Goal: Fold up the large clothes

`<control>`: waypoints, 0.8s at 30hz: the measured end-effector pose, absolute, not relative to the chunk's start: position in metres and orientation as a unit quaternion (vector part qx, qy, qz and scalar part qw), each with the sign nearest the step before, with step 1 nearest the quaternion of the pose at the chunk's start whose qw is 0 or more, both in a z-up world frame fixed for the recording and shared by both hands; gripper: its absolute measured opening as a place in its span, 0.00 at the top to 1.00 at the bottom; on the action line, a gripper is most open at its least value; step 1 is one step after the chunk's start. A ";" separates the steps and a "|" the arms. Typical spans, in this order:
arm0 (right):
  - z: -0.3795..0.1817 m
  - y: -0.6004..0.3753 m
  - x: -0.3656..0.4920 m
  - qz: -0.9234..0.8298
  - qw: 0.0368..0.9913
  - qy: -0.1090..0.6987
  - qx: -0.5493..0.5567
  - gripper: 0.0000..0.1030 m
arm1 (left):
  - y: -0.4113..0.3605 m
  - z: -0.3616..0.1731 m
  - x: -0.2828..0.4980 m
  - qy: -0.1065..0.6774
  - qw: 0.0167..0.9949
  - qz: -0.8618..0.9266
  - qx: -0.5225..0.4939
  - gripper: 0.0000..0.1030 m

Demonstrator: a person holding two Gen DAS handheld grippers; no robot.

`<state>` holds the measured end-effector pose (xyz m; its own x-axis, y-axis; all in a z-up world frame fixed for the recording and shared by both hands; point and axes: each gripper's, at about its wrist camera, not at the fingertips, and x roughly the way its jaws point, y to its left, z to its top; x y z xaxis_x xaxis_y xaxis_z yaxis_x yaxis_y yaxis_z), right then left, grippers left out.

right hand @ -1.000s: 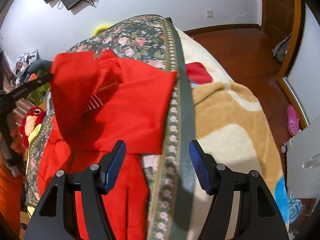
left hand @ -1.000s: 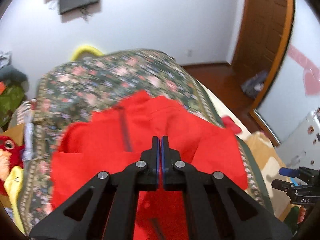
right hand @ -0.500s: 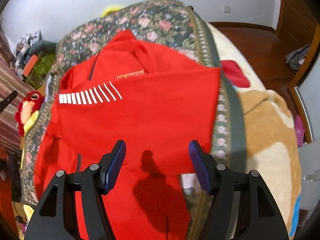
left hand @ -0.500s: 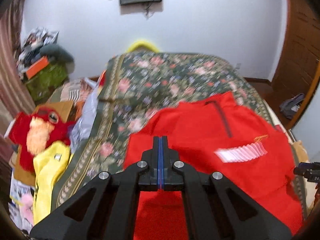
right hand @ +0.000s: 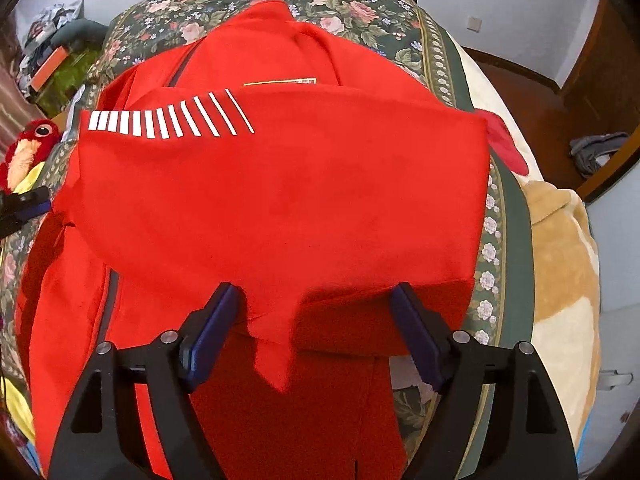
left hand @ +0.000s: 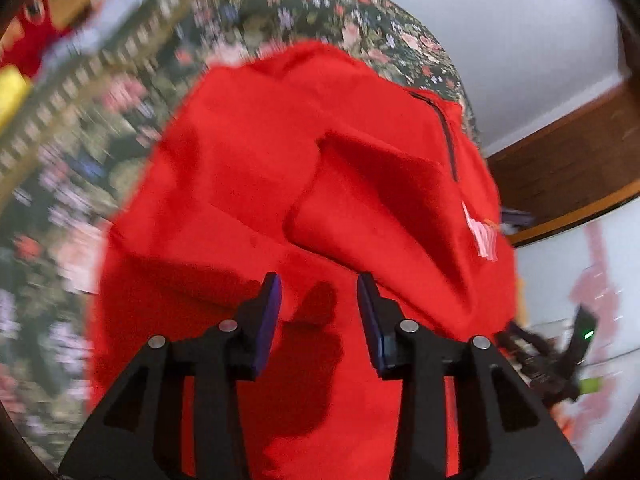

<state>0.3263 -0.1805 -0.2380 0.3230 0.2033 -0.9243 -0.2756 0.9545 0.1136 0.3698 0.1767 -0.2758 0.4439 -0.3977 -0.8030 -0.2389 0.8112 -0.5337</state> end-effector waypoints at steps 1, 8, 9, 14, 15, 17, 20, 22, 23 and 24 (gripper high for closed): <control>-0.238 -0.181 0.326 0.147 0.813 0.562 -0.031 0.24 | 0.176 -0.283 0.373 0.525 0.785 -0.059 -0.325 0.63; -0.242 -0.179 0.328 0.150 0.814 0.560 -0.024 0.18 | 0.183 -0.319 0.396 0.504 0.740 -0.073 -0.440 0.63; -0.243 -0.179 0.328 0.151 0.814 0.560 -0.022 0.17 | 0.185 -0.324 0.400 0.499 0.736 -0.070 -0.451 0.63; -0.245 -0.179 0.329 0.155 0.814 0.559 -0.019 0.14 | 0.190 -0.332 0.411 0.476 0.738 -0.049 -0.476 0.64; -0.245 -0.179 0.329 0.155 0.814 0.559 -0.018 0.14 | 0.190 -0.332 0.412 0.473 0.739 -0.044 -0.477 0.63; -0.245 -0.179 0.329 0.155 0.814 0.559 -0.018 0.14 | 0.187 -0.331 0.415 0.473 0.736 -0.036 -0.483 0.64; -0.245 -0.179 0.328 0.151 0.813 0.561 -0.017 0.14 | 0.179 -0.322 0.423 0.481 0.752 -0.028 -0.450 0.87; -0.242 -0.180 0.327 0.150 0.812 0.565 -0.013 0.14 | 0.169 -0.307 0.428 0.491 0.774 -0.016 -0.400 0.93; -0.240 -0.180 0.327 0.151 0.811 0.566 -0.011 0.14 | 0.168 -0.301 0.431 0.489 0.784 -0.009 -0.383 0.93; -0.237 -0.181 0.326 0.153 0.810 0.566 -0.007 0.14 | 0.166 -0.290 0.430 0.482 0.798 -0.004 -0.361 0.93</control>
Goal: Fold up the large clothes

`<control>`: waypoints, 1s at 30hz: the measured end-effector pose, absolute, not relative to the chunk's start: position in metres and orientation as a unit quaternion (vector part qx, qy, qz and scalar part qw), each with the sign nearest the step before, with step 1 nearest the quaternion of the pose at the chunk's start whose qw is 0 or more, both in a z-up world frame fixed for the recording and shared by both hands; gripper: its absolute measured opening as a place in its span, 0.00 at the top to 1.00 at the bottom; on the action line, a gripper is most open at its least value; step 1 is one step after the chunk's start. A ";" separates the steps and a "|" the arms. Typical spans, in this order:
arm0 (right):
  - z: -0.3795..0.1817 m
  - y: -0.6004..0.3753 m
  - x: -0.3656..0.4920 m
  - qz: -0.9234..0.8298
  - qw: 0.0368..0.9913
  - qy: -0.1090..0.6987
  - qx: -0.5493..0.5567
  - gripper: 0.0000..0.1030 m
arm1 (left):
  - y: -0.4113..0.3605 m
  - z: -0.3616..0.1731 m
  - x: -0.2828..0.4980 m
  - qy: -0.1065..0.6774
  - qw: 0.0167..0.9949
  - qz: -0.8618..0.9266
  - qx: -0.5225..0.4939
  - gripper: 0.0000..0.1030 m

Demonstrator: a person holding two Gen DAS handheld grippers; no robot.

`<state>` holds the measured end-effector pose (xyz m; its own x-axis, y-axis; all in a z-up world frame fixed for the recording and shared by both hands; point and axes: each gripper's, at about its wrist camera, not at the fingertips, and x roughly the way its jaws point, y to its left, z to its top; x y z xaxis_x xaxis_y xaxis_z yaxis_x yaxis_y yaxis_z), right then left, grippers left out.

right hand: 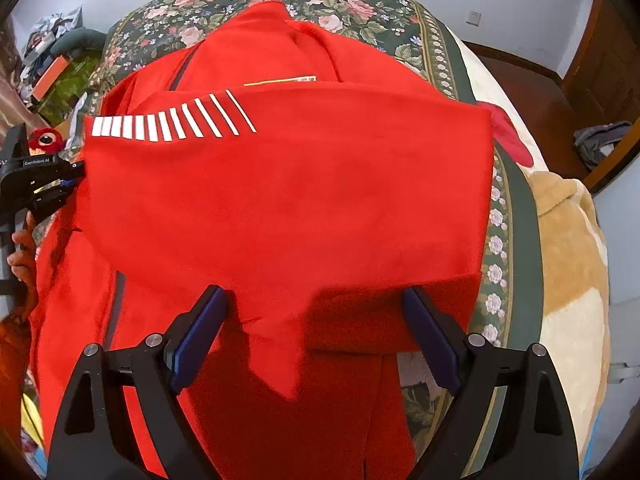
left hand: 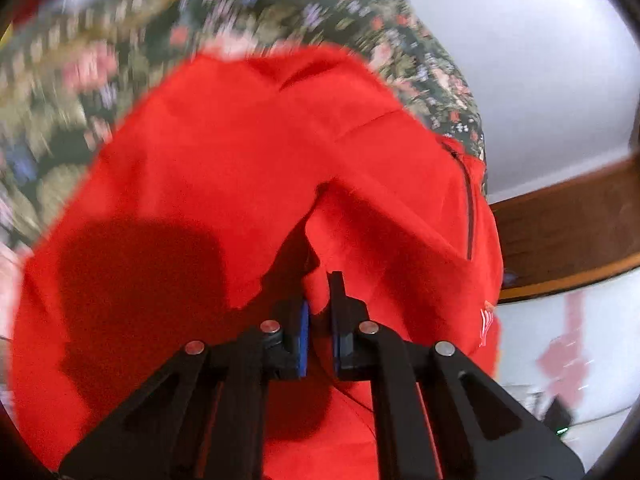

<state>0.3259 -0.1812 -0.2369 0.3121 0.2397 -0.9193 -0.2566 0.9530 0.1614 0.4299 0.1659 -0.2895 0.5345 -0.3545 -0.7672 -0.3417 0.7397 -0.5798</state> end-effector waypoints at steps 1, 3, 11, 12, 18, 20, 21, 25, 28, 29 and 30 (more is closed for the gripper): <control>-0.233 -0.182 0.325 0.156 0.811 0.564 -0.006 0.14 | 0.166 -0.279 0.427 0.475 0.811 -0.001 -0.342 0.93; -0.224 -0.185 0.324 0.155 0.817 0.556 -0.005 0.14 | 0.163 -0.246 0.421 0.451 0.840 0.006 -0.303 0.94; -0.190 -0.190 0.327 0.147 0.844 0.515 0.007 0.14 | 0.183 -0.122 0.354 0.335 0.930 0.052 -0.143 0.94; -0.191 -0.189 0.328 0.147 0.843 0.517 0.008 0.14 | 0.184 -0.119 0.351 0.334 0.931 0.057 -0.134 0.94; -0.221 -0.178 0.335 0.150 0.818 0.556 0.009 0.14 | 0.194 -0.149 0.345 0.372 0.918 0.105 -0.084 0.93; -0.229 -0.176 0.334 0.152 0.810 0.566 0.009 0.14 | 0.201 -0.169 0.345 0.393 0.907 0.119 -0.088 0.93; -0.232 -0.176 0.334 0.153 0.807 0.570 0.008 0.14 | 0.206 -0.182 0.345 0.409 0.899 0.124 -0.094 0.93; -0.238 -0.173 0.331 0.154 0.801 0.578 -0.004 0.14 | 0.220 -0.236 0.348 0.472 0.863 0.135 -0.116 0.92; -0.236 -0.174 0.328 0.156 0.800 0.579 -0.006 0.14 | 0.225 -0.266 0.343 0.512 0.840 0.142 -0.110 0.87; -0.235 -0.175 0.327 0.155 0.801 0.579 -0.007 0.14 | 0.225 -0.274 0.340 0.524 0.833 0.140 -0.108 0.84; -0.235 -0.177 0.326 0.155 0.801 0.578 -0.007 0.14 | 0.225 -0.279 0.337 0.533 0.828 0.140 -0.101 0.81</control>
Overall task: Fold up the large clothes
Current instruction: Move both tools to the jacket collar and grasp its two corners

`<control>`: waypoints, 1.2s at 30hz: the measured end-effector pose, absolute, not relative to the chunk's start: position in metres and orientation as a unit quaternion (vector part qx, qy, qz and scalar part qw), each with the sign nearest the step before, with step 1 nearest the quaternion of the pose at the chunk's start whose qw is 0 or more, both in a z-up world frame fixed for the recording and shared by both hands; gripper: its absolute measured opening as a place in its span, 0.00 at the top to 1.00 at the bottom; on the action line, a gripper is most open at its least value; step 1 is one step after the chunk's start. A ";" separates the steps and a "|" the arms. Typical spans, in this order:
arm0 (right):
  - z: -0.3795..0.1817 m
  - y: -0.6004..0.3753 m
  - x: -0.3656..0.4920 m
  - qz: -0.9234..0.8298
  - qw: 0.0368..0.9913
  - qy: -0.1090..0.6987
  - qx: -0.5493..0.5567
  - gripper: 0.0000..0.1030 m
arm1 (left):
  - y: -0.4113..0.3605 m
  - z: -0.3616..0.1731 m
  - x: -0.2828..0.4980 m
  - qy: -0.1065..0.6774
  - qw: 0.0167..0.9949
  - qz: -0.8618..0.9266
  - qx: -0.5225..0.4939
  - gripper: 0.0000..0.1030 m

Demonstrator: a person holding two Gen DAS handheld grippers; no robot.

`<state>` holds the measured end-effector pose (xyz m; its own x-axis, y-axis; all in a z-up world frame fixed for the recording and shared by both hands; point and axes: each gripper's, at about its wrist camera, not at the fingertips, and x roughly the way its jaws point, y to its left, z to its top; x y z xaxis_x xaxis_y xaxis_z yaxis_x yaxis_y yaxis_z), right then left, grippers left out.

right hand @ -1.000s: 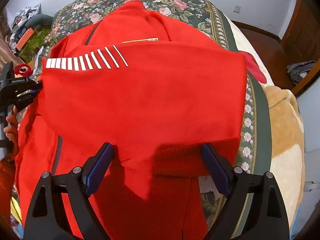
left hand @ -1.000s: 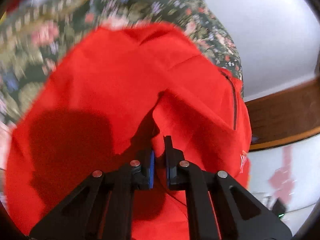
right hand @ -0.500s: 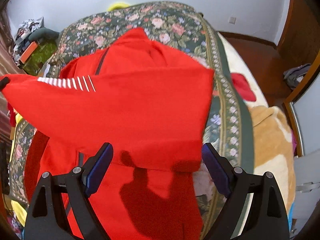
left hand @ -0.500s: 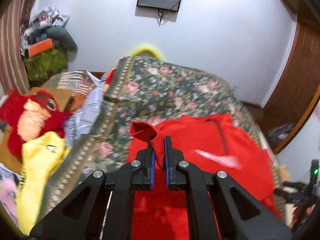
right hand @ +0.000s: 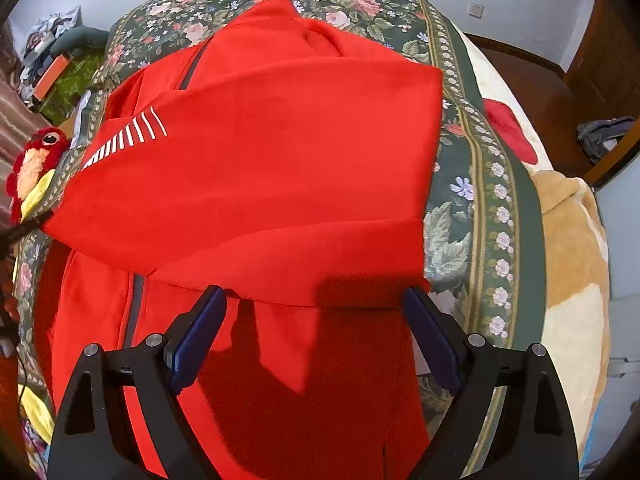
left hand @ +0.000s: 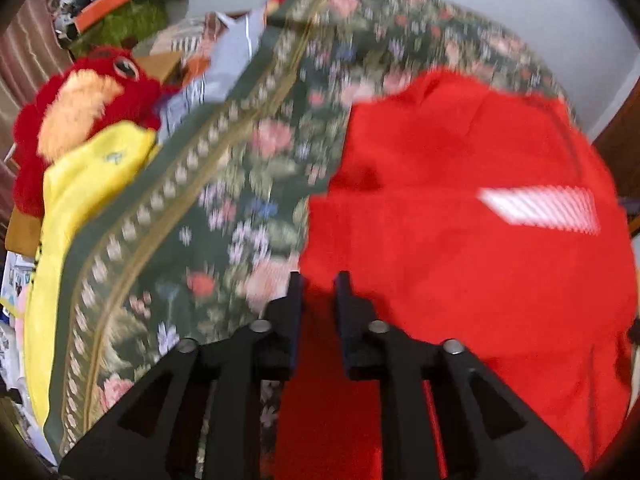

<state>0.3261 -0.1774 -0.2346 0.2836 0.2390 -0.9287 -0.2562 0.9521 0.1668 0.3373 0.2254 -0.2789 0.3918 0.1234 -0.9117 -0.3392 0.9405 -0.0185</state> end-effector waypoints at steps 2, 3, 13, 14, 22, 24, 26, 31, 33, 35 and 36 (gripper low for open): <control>-0.231 -0.181 0.325 0.153 0.803 0.576 -0.009 0.14 | 0.225 -0.285 0.331 0.549 0.820 0.144 -0.077 0.80; -0.229 -0.181 0.326 0.152 0.804 0.575 -0.009 0.14 | 0.225 -0.287 0.328 0.555 0.817 0.142 -0.065 0.75; -0.179 -0.183 0.341 0.158 0.836 0.524 -0.035 0.14 | 0.223 -0.226 0.321 0.513 0.848 0.130 -0.016 0.41; -0.173 -0.182 0.344 0.160 0.841 0.516 -0.040 0.14 | 0.222 -0.219 0.324 0.507 0.852 0.129 -0.016 0.40; -0.140 -0.163 0.380 0.179 0.862 0.474 -0.023 0.14 | 0.195 -0.157 0.373 0.443 0.892 0.090 -0.015 0.29; -0.137 -0.156 0.396 0.179 0.867 0.464 -0.015 0.14 | 0.192 -0.150 0.391 0.433 0.898 0.071 -0.034 0.25; -0.138 -0.149 0.410 0.182 0.868 0.462 -0.008 0.14 | 0.188 -0.148 0.410 0.426 0.901 0.064 -0.048 0.18; -0.152 -0.137 0.444 0.182 0.866 0.466 0.002 0.14 | 0.186 -0.168 0.464 0.434 0.897 0.064 -0.062 0.15; -0.161 -0.133 0.460 0.178 0.864 0.472 0.008 0.14 | 0.188 -0.181 0.484 0.441 0.893 0.064 -0.069 0.16; -0.173 -0.129 0.479 0.171 0.860 0.480 0.019 0.14 | 0.192 -0.194 0.503 0.447 0.888 0.069 -0.082 0.16; -0.178 -0.128 0.487 0.168 0.860 0.482 0.025 0.14 | 0.196 -0.202 0.513 0.449 0.886 0.067 -0.097 0.16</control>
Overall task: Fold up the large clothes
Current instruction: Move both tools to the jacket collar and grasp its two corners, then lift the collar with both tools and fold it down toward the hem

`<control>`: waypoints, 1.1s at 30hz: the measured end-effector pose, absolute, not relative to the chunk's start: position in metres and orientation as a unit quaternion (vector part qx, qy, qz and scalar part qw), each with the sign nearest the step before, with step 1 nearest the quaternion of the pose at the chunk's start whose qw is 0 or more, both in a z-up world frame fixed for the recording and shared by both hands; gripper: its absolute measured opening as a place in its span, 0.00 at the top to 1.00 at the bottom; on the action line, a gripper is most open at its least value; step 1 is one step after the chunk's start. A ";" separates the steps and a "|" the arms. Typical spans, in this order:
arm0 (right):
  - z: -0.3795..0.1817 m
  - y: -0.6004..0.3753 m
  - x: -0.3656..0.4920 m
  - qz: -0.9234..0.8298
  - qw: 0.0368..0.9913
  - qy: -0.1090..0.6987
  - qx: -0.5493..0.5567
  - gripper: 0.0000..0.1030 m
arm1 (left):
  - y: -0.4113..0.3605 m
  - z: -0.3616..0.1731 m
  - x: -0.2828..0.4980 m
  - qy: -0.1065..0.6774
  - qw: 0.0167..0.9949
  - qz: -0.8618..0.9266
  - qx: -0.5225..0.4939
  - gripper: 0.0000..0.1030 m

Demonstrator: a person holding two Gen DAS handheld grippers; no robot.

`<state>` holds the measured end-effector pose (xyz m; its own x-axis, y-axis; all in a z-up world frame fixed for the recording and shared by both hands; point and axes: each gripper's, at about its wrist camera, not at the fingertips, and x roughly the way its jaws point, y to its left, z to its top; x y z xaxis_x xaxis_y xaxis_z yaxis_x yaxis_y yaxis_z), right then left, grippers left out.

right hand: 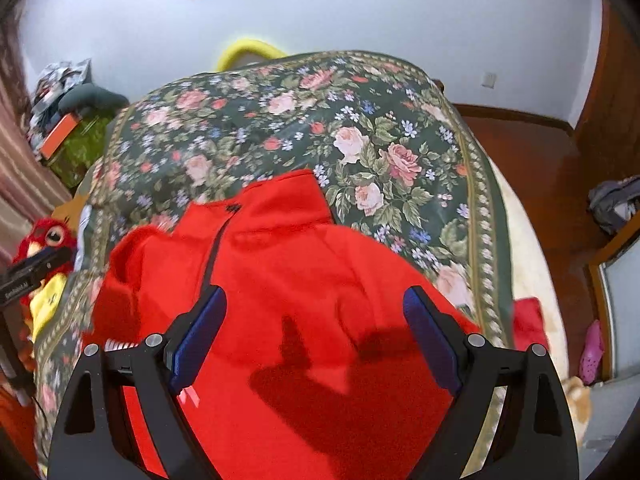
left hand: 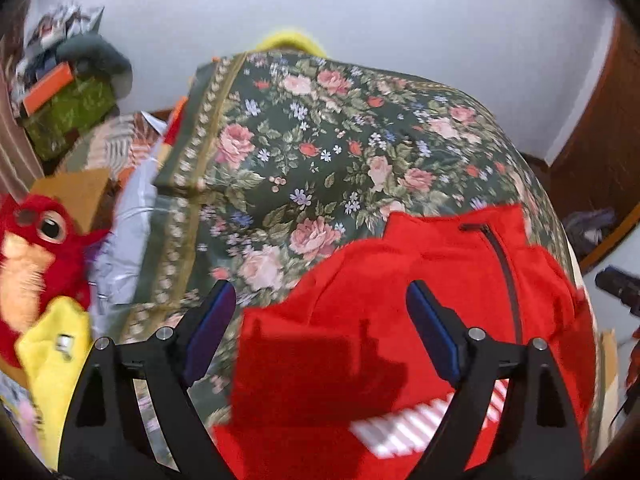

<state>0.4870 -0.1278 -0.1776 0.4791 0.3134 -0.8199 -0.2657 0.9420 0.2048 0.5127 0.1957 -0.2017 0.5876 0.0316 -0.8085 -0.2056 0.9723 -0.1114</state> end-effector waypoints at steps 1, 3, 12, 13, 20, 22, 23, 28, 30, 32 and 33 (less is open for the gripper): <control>-0.182 -0.128 0.495 0.167 0.858 0.484 0.033 0.14 | 0.200 -0.208 0.521 0.452 0.883 0.064 -0.113 0.16; -0.192 -0.129 0.511 0.165 0.855 0.489 0.053 0.14 | 0.208 -0.224 0.537 0.455 0.876 0.056 -0.152 0.16; -0.247 -0.131 0.571 0.160 0.807 0.557 0.113 0.14 | 0.208 -0.282 0.593 0.492 0.839 0.010 -0.233 0.16; -0.255 -0.130 0.573 0.168 0.798 0.566 0.124 0.14 | 0.205 -0.287 0.597 0.498 0.835 0.005 -0.236 0.15; -0.258 -0.120 0.562 0.207 0.804 0.543 0.128 0.40 | 0.166 -0.304 0.600 0.510 0.841 -0.011 -0.182 0.20; -0.252 -0.117 0.557 0.219 0.805 0.536 0.128 0.58 | 0.158 -0.297 0.597 0.503 0.848 -0.020 -0.167 0.46; -0.248 -0.116 0.554 0.220 0.806 0.535 0.125 0.71 | 0.155 -0.293 0.595 0.504 0.848 -0.023 -0.165 0.52; -0.228 -0.115 0.539 0.244 0.802 0.531 0.123 0.94 | 0.139 -0.266 0.581 0.516 0.849 -0.032 -0.106 0.98; -0.212 -0.115 0.526 0.248 0.814 0.514 0.110 0.95 | 0.138 -0.251 0.567 0.509 0.855 -0.031 -0.095 0.99; -0.194 -0.118 0.511 0.256 0.819 0.502 0.107 0.95 | 0.136 -0.228 0.549 0.493 0.865 -0.034 -0.088 0.99; -0.186 -0.118 0.503 0.261 0.821 0.497 0.106 0.95 | 0.136 -0.220 0.540 0.487 0.869 -0.037 -0.085 0.99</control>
<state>0.5029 -0.1184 -0.1855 0.3702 0.5330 -0.7608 -0.3232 0.8417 0.4325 0.5405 0.1364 -0.2201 0.5233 -0.1481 -0.8392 -0.0183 0.9826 -0.1849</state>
